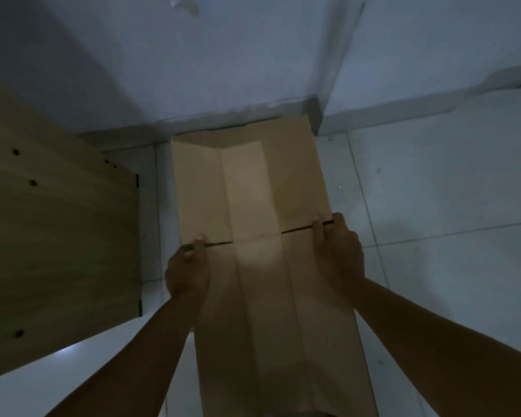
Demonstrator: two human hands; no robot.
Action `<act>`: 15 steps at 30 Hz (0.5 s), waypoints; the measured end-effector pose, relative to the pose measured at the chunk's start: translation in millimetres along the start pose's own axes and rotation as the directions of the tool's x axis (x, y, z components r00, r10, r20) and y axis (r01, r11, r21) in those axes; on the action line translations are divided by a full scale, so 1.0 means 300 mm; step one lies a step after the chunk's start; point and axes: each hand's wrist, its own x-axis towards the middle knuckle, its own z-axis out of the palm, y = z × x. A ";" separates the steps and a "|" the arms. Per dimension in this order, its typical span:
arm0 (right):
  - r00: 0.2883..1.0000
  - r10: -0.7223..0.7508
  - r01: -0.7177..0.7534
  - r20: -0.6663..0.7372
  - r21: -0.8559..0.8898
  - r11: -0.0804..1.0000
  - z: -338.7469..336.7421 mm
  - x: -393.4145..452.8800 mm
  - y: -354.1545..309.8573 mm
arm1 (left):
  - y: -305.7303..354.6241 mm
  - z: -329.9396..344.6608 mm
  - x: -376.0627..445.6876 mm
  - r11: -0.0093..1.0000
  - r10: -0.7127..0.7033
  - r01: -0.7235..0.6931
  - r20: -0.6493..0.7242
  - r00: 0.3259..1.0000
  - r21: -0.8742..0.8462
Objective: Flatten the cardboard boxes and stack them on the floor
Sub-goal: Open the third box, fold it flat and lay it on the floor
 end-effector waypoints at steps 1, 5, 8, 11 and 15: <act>1.000 -0.008 0.008 -0.010 0.006 1.000 0.051 0.035 0.021 | -0.022 0.042 0.042 1.000 0.006 -0.006 0.001 1.000 -0.016; 0.997 -0.062 0.064 -0.050 0.042 0.997 0.215 0.196 0.070 | -0.077 0.194 0.210 0.990 0.031 -0.034 -0.024 0.999 -0.135; 0.995 -0.088 0.090 -0.044 0.043 0.995 0.300 0.308 0.071 | -0.083 0.263 0.334 0.988 0.097 -0.108 -0.100 0.990 -0.106; 0.996 -0.075 0.078 -0.037 0.072 0.994 0.359 0.402 0.062 | -0.069 0.292 0.483 0.987 0.134 -0.147 -0.160 0.978 -0.070; 0.997 -0.067 0.071 -0.043 0.103 0.992 0.419 0.485 0.024 | -0.039 0.301 0.635 0.976 0.211 -0.219 -0.221 0.952 -0.012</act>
